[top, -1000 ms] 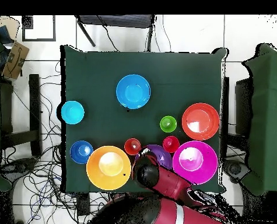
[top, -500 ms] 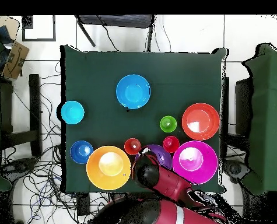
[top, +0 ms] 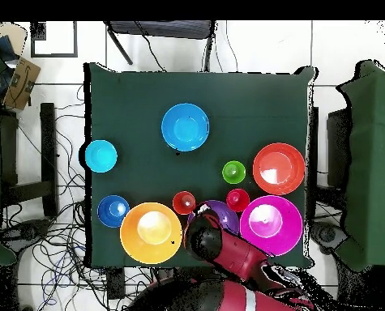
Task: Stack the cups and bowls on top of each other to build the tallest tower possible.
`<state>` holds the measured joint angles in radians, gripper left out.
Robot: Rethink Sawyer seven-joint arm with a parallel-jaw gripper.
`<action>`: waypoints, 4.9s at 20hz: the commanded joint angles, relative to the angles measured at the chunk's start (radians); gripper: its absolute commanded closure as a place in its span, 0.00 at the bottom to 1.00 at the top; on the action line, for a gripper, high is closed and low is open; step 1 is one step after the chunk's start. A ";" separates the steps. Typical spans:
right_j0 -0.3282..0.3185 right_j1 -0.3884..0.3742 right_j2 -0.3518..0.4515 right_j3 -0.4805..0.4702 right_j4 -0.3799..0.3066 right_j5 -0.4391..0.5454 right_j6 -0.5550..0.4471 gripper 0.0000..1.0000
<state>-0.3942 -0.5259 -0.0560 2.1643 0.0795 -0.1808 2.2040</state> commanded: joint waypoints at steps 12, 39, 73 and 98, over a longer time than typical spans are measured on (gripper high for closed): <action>0.035 -0.011 0.059 -0.096 0.070 0.180 0.125 0.00; -0.014 0.053 0.107 -0.102 0.014 0.003 0.153 0.00; 0.026 -0.011 0.070 -0.138 0.055 0.193 0.082 0.00; -0.043 -0.004 0.156 -0.170 -0.018 0.125 0.083 0.00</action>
<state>-0.4244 -0.5506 -0.0275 2.0977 0.0902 -0.0507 2.2040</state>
